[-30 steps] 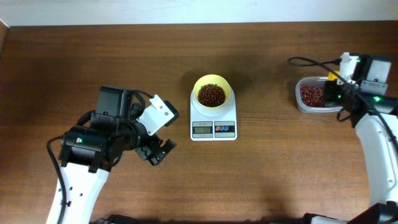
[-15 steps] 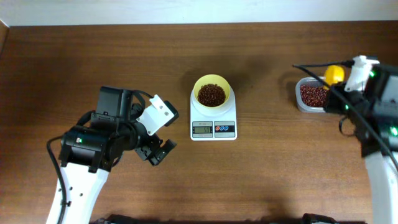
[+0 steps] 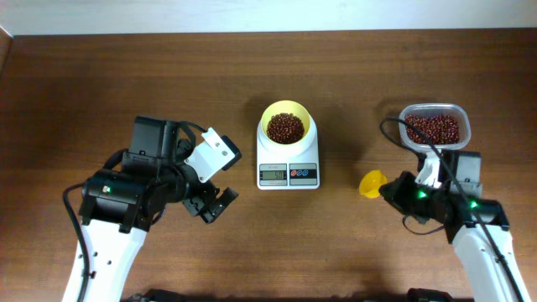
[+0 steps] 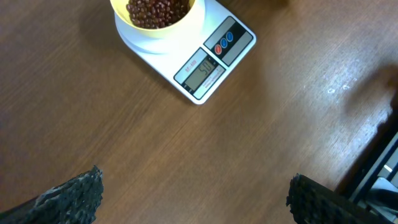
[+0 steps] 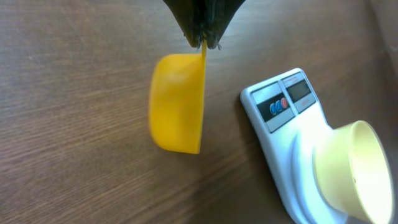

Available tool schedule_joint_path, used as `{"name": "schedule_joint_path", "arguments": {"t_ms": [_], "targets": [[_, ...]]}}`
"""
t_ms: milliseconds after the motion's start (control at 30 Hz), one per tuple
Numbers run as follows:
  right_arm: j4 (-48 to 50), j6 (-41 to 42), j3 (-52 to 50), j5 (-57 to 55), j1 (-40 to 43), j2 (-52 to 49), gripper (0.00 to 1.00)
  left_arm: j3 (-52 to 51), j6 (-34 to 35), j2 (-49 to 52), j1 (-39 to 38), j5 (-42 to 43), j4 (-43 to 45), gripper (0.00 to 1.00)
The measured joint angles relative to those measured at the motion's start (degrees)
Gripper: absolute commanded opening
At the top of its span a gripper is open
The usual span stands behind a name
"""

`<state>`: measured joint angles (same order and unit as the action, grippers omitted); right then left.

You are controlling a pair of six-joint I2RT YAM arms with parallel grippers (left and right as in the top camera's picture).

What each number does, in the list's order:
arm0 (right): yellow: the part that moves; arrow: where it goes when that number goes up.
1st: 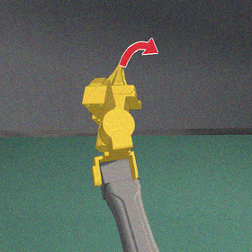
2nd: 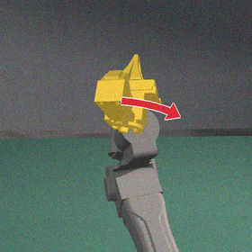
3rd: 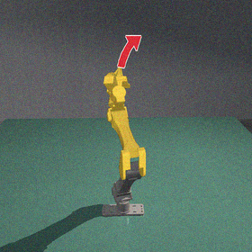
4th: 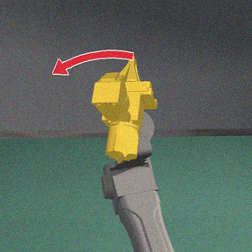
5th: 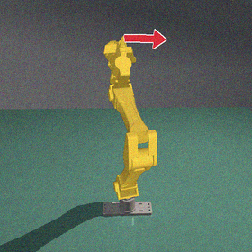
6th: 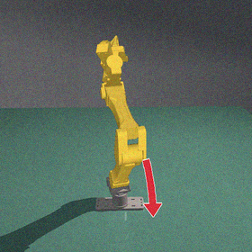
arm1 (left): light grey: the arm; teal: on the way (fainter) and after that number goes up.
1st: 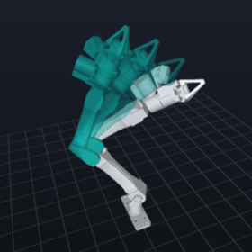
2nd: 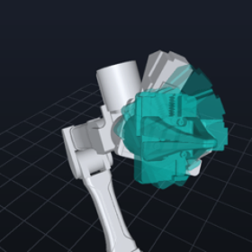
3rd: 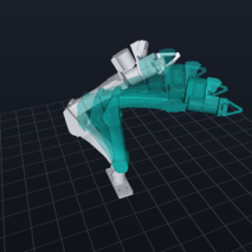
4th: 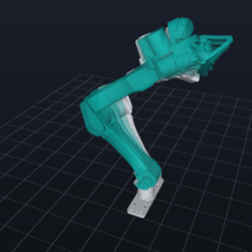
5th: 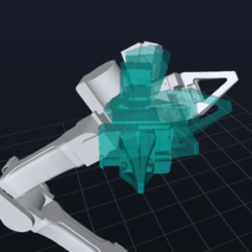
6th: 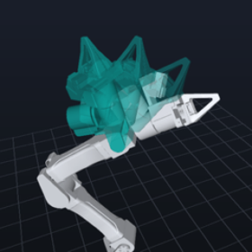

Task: Scoop item into bowl and weigh 50g on scale
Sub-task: 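Lower the yellow scoop onto the table with the right gripper and release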

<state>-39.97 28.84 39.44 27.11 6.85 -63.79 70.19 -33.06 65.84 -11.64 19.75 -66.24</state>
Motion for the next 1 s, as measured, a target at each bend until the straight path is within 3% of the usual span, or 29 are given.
{"name": "schedule_joint_path", "arguments": {"t_ms": [167,467,567,667,800,867,933,1000], "targets": [[7.7,1.3,-7.4,1.4,0.0,0.0,0.04,0.0,0.0,0.0,0.0,0.0,0.0,0.99],[7.8,1.2,-8.5,-0.9,0.3,0.7,0.05,0.0,0.0,0.0,0.0,0.0,0.0,0.99],[7.4,1.5,-8.5,-1.7,1.7,0.7,0.27,0.0,0.0,0.0,0.0,0.0,0.0,0.99],[6.4,1.8,-9.3,-5.1,2.9,0.7,0.31,0.0,0.0,0.0,0.0,0.0,0.0,0.99],[5.9,2.0,-9.4,-9.2,2.9,0.7,0.46,0.0,0.0,0.0,0.0,0.0,0.0,0.99],[5.8,2.0,-9.4,-12.2,2.9,0.7,0.61,0.0,0.0,0.0,0.0,0.0,0.0,0.99],[5.7,2.1,-9.4,-15.6,2.9,0.7,0.98,0.0,0.0,0.0,0.0,0.0,0.0,0.99],[5.5,1.7,-9.5,-20.3,2.9,0.6,0.99,0.0,0.0,0.0,0.0,0.0,0.0,0.99]]}}
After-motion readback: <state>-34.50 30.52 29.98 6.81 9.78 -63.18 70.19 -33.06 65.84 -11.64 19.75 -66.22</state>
